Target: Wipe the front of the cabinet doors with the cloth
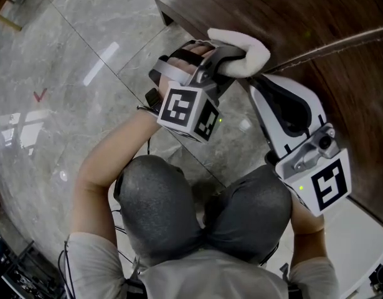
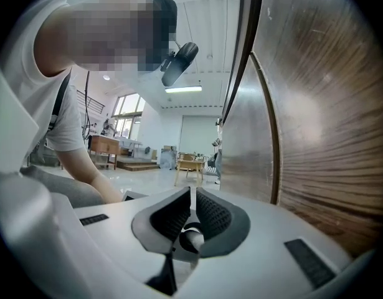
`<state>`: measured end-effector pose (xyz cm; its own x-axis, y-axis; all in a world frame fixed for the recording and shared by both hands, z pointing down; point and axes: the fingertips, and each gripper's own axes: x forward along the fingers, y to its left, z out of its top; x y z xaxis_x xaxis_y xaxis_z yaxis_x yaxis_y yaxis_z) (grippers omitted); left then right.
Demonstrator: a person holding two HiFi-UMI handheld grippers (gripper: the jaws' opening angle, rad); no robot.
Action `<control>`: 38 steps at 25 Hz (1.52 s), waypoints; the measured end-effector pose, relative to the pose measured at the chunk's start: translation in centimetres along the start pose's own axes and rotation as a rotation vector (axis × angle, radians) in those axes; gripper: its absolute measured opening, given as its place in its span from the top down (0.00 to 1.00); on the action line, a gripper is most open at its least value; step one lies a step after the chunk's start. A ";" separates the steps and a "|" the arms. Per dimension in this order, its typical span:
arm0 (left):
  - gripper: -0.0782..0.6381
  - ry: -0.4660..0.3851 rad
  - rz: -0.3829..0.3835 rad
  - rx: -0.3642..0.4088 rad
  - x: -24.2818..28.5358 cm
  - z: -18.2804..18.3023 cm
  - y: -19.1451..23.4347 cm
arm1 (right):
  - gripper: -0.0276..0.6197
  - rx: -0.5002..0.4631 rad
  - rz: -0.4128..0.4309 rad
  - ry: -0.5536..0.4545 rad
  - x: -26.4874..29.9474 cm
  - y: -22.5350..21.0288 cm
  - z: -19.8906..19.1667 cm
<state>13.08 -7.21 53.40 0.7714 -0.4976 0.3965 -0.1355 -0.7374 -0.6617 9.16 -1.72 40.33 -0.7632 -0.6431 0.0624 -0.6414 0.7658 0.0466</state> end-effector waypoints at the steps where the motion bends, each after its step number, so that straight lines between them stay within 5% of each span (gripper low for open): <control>1: 0.81 -0.006 -0.008 0.008 0.0 0.3 -0.3 | 0.88 -0.002 0.002 0.002 0.2 0.1 0.0; 12: 0.81 -0.037 -0.012 -0.001 -1.7 -0.1 -0.3 | 0.88 0.004 0.010 0.016 2.0 0.6 -0.4; 22: 0.81 0.029 0.052 -0.025 -5.7 -5.5 2.2 | 0.88 -0.009 0.067 0.012 6.8 2.3 -0.3; 31: 0.81 0.087 0.136 -0.116 -10.3 -8.9 6.6 | 0.88 0.038 0.090 0.088 10.3 2.6 -1.3; 38: 0.81 0.149 0.202 -0.237 -17.1 -8.1 11.2 | 0.88 0.121 0.074 0.141 12.5 4.0 2.7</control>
<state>-6.68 -10.71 44.35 0.6172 -0.6927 0.3731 -0.4304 -0.6943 -0.5768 -3.13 -6.70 38.63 -0.7956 -0.5717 0.2005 -0.5953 0.7992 -0.0832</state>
